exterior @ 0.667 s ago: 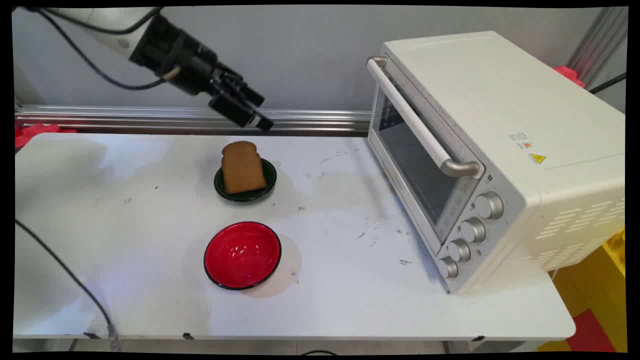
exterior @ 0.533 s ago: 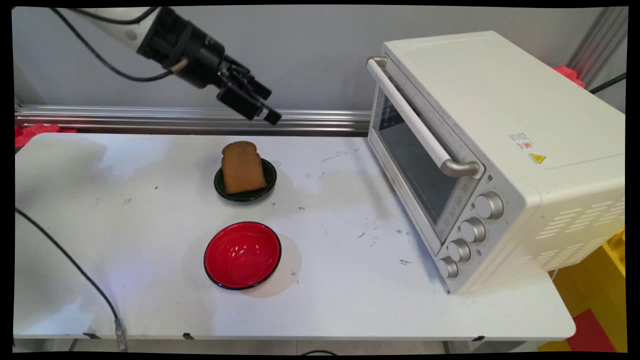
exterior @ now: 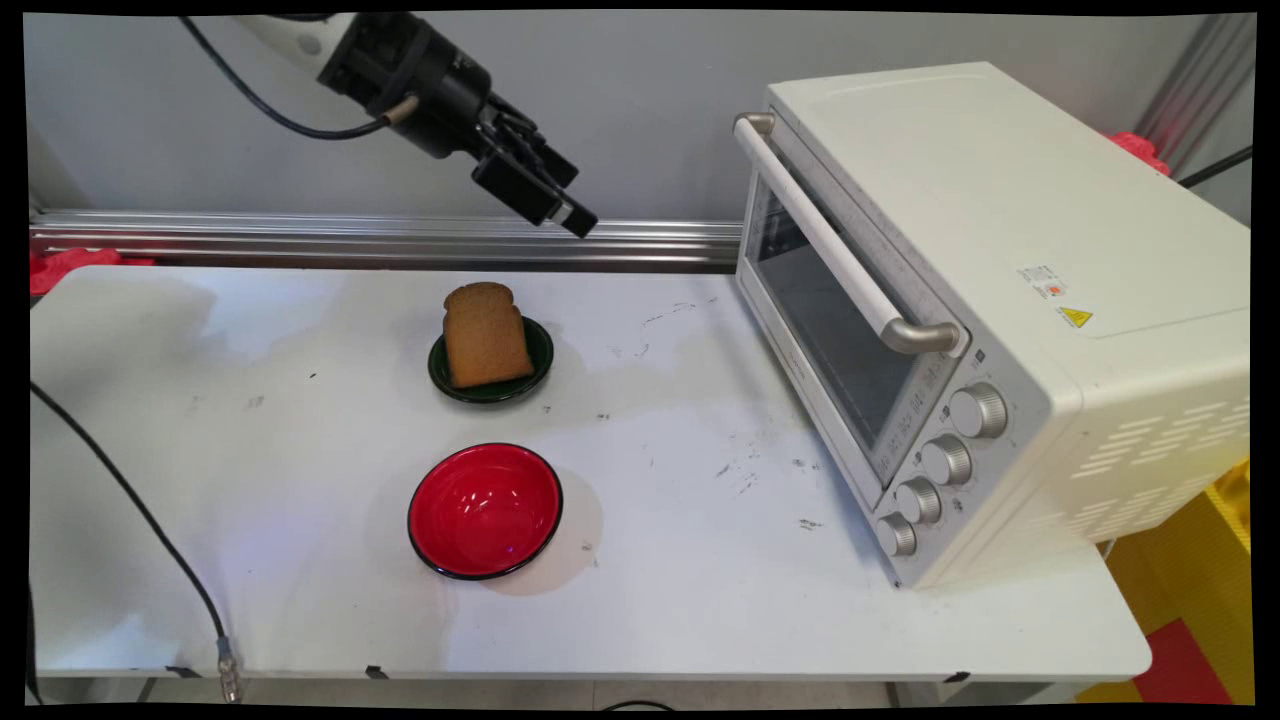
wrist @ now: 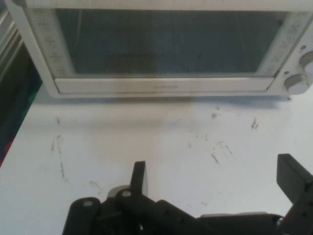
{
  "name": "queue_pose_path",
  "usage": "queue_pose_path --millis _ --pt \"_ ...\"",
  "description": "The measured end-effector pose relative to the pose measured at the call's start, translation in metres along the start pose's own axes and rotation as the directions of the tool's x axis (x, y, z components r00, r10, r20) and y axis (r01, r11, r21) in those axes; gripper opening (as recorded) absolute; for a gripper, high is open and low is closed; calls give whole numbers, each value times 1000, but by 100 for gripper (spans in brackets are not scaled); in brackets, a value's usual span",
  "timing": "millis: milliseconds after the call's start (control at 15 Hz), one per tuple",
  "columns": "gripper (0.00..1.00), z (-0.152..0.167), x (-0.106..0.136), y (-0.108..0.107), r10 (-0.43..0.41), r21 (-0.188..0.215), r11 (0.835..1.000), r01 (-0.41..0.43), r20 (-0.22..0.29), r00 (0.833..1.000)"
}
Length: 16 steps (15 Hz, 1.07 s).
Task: Open the oven
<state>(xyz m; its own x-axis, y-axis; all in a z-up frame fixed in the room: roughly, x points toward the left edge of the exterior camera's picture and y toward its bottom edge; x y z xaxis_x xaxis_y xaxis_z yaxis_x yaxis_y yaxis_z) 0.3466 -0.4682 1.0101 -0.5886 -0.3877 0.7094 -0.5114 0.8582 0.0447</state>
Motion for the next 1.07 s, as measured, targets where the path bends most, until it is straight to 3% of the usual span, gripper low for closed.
queue_pose_path --millis 600,1067 --pt "100 42 62 -1 31 -9 999 -31 32 999" --pt "100 79 106 0 21 4 1000 -21 14 1000"
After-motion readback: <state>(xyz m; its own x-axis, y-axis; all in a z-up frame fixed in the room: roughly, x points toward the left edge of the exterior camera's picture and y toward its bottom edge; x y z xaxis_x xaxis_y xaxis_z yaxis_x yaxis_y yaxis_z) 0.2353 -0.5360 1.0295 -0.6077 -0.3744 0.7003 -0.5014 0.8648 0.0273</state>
